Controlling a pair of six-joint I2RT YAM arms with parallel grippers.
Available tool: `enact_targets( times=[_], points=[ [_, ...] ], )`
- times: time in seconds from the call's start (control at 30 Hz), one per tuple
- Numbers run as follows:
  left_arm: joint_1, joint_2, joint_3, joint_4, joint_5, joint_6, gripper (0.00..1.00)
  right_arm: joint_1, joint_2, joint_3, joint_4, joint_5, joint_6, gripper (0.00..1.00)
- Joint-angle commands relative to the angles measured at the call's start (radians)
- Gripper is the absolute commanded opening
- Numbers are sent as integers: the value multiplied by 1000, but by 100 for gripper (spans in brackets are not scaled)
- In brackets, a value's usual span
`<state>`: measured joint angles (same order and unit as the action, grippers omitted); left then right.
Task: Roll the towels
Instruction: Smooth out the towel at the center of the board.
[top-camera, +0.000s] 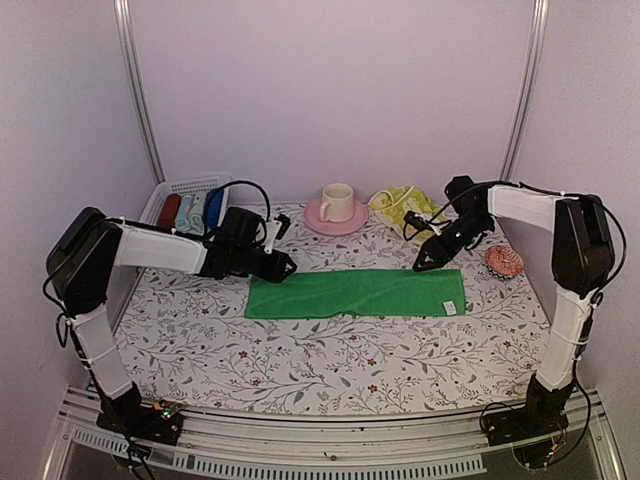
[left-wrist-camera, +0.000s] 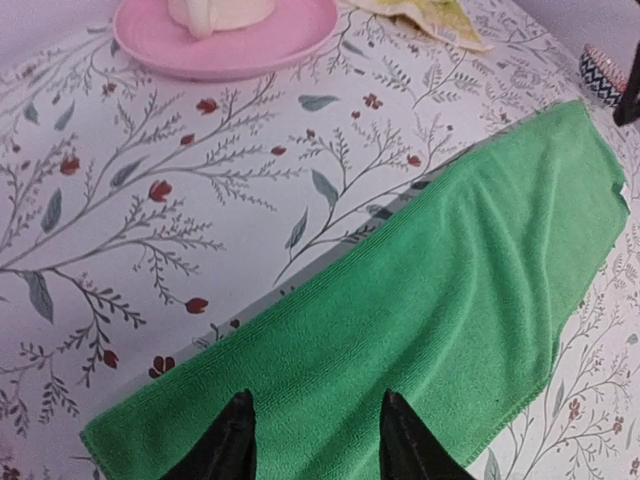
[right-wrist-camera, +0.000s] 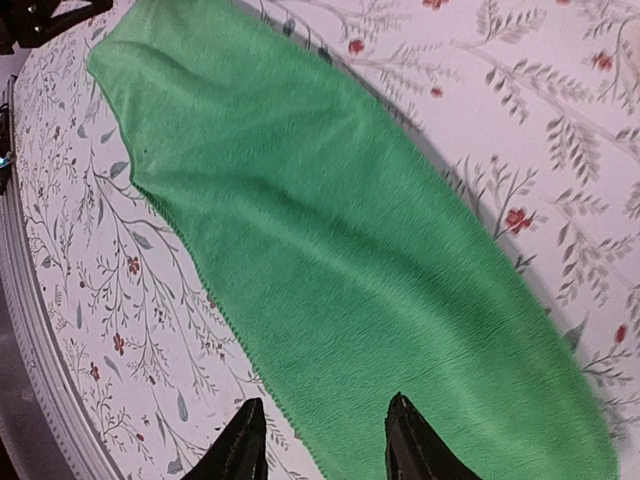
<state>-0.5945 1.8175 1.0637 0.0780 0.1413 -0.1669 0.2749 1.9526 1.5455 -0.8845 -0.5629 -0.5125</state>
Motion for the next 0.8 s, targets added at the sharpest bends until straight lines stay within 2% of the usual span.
enact_targets(
  times=[0.0,0.3,0.53,0.77],
  points=[
    [4,60,15,-26,-9,-37,41,20,-19,-151,17,-20,-51,39],
    [7,158,47,-69,-159,-9,38,18,38,-203,87,54,0,34],
    [16,238,80,-107,-228,-3,38,18,105,-231,109,181,23,33],
    [21,241,90,-143,-314,-5,40,8,69,-281,122,350,3,33]
  ],
)
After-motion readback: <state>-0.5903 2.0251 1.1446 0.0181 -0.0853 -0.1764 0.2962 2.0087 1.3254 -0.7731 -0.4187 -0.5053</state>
